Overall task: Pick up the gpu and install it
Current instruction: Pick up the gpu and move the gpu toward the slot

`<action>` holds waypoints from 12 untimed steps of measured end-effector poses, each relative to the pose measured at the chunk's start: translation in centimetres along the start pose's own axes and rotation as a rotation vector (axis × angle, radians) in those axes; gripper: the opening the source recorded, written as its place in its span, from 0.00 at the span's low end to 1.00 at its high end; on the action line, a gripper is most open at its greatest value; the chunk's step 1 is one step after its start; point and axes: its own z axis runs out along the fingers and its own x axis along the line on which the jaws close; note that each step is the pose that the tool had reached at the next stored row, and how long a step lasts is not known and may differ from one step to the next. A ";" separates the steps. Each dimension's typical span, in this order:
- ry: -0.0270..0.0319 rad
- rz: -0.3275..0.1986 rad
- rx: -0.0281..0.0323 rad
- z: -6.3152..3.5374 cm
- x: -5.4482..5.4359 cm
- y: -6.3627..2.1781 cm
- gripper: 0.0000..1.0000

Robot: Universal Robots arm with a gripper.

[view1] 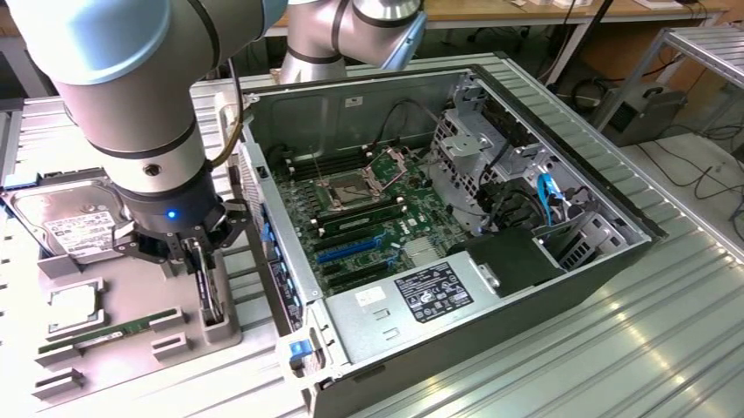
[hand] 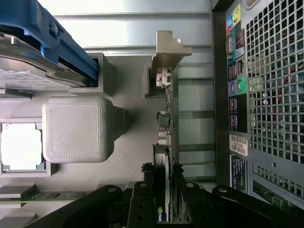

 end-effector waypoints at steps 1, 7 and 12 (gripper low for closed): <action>0.0000 0.000 -0.0001 0.00 0.0 0.00 0.26; -0.0001 0.000 -0.0001 -0.43 0.0 0.03 0.26; -0.0001 -0.001 -0.0001 -2.67 -0.1 0.16 0.26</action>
